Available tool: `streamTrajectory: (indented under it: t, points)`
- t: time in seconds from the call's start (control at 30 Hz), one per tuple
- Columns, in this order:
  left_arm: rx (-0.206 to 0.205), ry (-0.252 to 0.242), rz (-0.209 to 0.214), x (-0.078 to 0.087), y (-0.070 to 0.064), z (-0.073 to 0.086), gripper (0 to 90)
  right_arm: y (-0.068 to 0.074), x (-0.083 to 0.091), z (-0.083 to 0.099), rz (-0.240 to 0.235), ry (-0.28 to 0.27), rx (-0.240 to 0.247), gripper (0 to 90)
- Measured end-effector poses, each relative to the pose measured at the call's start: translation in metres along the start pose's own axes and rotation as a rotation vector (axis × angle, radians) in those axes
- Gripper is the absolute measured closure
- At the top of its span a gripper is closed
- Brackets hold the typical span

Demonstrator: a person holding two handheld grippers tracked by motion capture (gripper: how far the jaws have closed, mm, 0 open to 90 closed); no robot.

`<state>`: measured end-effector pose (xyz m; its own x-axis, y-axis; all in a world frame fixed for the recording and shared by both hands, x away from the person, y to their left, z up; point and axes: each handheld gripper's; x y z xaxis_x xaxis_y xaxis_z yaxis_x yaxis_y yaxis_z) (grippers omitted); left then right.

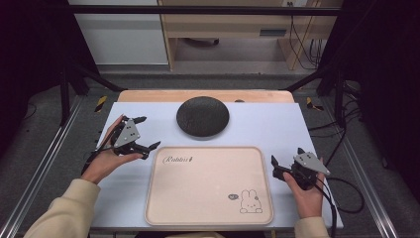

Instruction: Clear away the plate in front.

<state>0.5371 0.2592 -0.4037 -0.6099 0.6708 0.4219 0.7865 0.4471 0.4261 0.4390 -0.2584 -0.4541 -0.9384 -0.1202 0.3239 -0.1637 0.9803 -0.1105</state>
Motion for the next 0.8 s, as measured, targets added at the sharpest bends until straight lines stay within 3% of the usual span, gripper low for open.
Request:
streamTrajectory:
  t: [0.13,0.27,0.5,0.57,0.67,0.7,0.8]
  points:
    - [-0.085,0.049,0.006,-0.011,0.003,-0.011,5.6,0.005,0.006,0.001,-0.007,0.006,0.006,5.9]
    - [-0.128,0.066,0.032,-0.023,0.003,-0.022,5.8,0.008,0.008,0.002,-0.024,0.011,0.008,5.8]
    - [-0.217,0.101,0.034,-0.044,0.006,-0.038,8.2,0.01,0.012,0.003,-0.052,0.003,0.001,6.2]
    - [-0.297,0.145,0.019,-0.05,0.006,-0.04,8.4,0.01,0.013,0.004,-0.051,0.004,0.007,6.2]
    - [-0.385,0.211,0.012,-0.059,0.005,-0.044,10.1,0.01,0.014,0.006,-0.053,0.009,-0.002,6.4]
    - [-0.444,0.249,0.017,-0.066,0.004,-0.046,11.4,0.009,0.014,0.006,-0.05,0.008,-0.007,6.5]
    - [-0.472,0.272,0.02,-0.073,0.004,-0.047,13.2,0.008,0.014,0.006,-0.047,0.007,-0.009,6.6]
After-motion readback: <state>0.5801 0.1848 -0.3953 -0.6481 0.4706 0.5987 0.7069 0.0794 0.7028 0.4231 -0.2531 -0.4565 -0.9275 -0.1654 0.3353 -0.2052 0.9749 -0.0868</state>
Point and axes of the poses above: each handheld gripper's, and its own axes: x roughly backward along the jaws, z roughly out of its underside, y roughly to its left, and after that the axes turned 4 degrees about z, right-handed
